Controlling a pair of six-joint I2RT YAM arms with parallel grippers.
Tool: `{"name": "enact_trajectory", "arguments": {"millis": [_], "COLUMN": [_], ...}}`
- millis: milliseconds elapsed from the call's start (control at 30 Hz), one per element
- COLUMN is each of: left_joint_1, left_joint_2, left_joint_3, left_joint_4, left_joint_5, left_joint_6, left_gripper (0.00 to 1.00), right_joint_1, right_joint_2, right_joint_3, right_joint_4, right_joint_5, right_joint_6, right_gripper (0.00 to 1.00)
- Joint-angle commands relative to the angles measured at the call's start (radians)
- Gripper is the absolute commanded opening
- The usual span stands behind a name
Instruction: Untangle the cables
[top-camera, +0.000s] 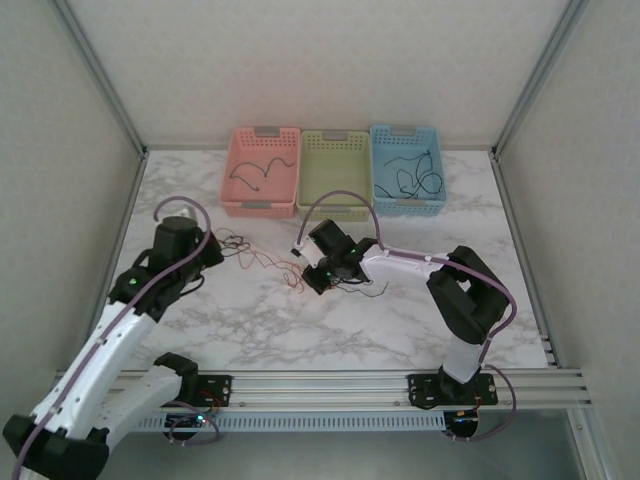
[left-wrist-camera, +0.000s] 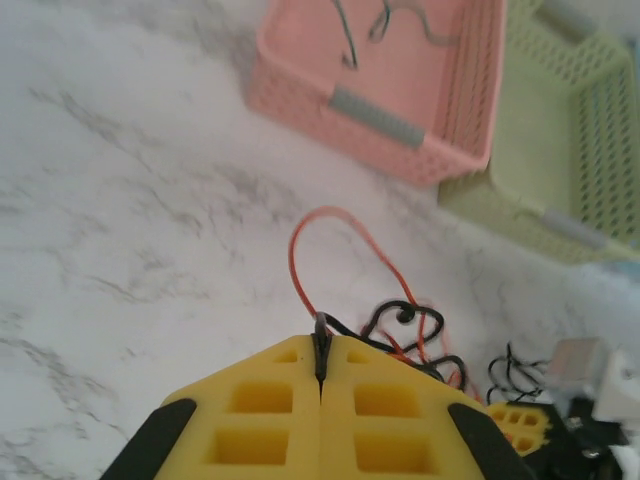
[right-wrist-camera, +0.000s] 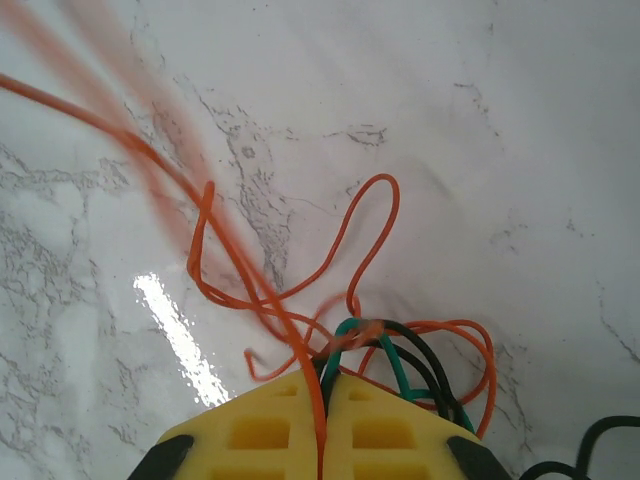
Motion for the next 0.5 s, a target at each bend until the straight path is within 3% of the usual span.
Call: {"name": "enact_trajectory", "arguments": {"millis": [0,267,367,467], "left_joint_1": [0.016,0.017,0.016,0.016], "left_joint_2": [-0.041,-0.106,-0.123,-0.111], "left_joint_3": [0.129,0.379,0.432,0.467], "left_joint_4": [-0.138,-0.265,-0.276,-0.289], "left_joint_5": [-0.14,-0.331,-0.359,-0.317], "left_joint_6": [0.052,0.15,0.176,0.185], "left_gripper": [0.0,0.0,0.0,0.0], "right_joint_1": [-0.006,-0.006,-0.007,-0.006], "right_joint_2": [-0.011,-0.02,-0.018,-0.017], "right_joint_3": [-0.01,-0.022,-0.019,-0.018], "right_joint_4": [-0.01,0.002,0.001,0.001], "right_joint_5": [0.01,0.02,0.02,0.02], "right_joint_6": [0.018,0.023,0.023,0.023], "right_gripper": [0.0,0.0,0.0,0.0]}}
